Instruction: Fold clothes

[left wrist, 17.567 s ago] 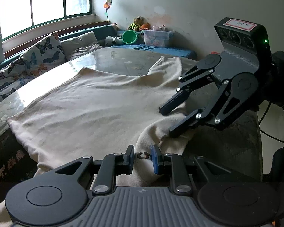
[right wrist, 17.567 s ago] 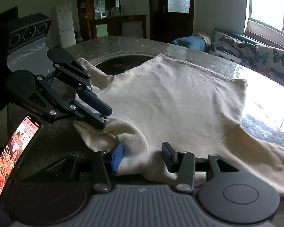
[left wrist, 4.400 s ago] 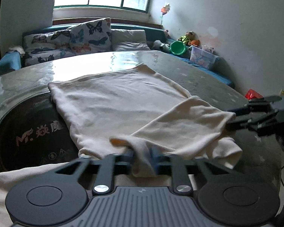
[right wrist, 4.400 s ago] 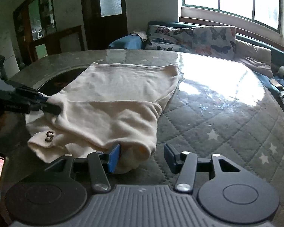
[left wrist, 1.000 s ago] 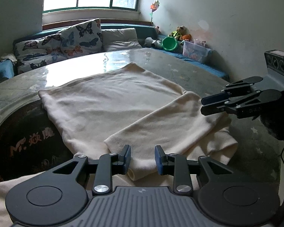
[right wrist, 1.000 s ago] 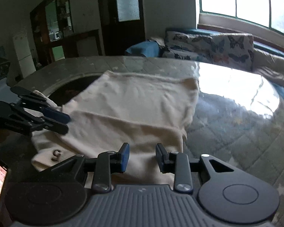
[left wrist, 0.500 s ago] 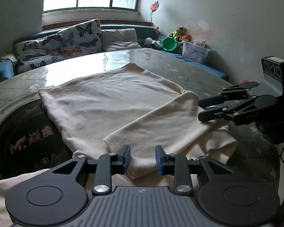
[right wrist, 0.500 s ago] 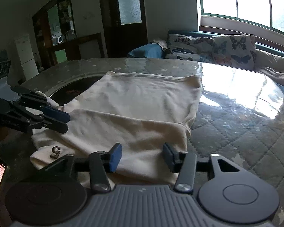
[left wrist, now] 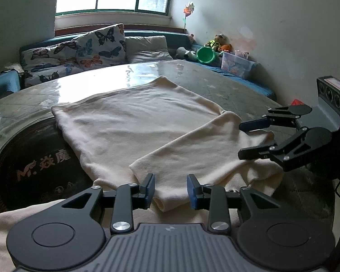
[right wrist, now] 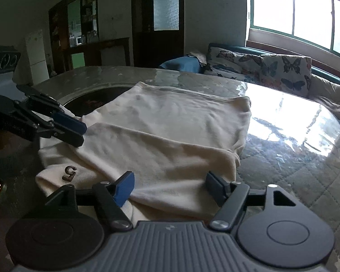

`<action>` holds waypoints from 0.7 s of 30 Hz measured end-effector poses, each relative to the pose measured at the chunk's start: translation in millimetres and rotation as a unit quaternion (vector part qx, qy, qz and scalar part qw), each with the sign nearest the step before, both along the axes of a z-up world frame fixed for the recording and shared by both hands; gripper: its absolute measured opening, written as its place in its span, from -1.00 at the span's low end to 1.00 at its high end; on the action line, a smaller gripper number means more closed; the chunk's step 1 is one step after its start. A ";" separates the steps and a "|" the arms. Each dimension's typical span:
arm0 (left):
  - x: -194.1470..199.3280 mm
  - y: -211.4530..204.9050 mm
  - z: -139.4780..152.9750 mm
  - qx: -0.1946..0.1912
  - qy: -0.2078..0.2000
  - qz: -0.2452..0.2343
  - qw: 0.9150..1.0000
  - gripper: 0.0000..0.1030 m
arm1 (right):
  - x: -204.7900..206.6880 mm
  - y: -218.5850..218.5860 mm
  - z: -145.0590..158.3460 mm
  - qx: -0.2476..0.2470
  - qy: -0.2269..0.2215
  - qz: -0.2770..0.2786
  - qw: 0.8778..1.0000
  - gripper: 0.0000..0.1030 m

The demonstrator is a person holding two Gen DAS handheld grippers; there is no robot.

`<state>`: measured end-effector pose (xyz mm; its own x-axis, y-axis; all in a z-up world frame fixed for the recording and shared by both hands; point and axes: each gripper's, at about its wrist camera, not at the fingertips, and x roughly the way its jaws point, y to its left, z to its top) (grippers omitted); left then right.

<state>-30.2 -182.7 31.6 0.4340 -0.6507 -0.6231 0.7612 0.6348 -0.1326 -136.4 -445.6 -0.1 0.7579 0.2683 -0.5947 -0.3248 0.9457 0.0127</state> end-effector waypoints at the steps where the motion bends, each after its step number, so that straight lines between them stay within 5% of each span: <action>1: -0.2 1.2 0.6 -0.001 0.000 0.002 1.000 -0.33 | 0.0 -0.5 -0.1 0.002 0.000 0.000 1.000 0.41; 11: -6.5 28.0 17.7 -0.018 -0.019 0.043 0.999 -0.12 | 0.4 -0.3 -1.1 0.002 0.002 0.001 1.000 0.59; 21: -15.9 86.1 28.7 -0.037 -0.025 0.149 0.988 0.04 | 2.7 -5.5 -2.6 0.011 0.011 -0.010 1.000 0.78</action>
<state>-46.1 -96.6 60.2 0.6426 -0.5325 -0.5510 0.5491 0.8215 -0.1536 -133.7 -451.1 -2.7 0.7507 0.2664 -0.6046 -0.3052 0.9514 0.0403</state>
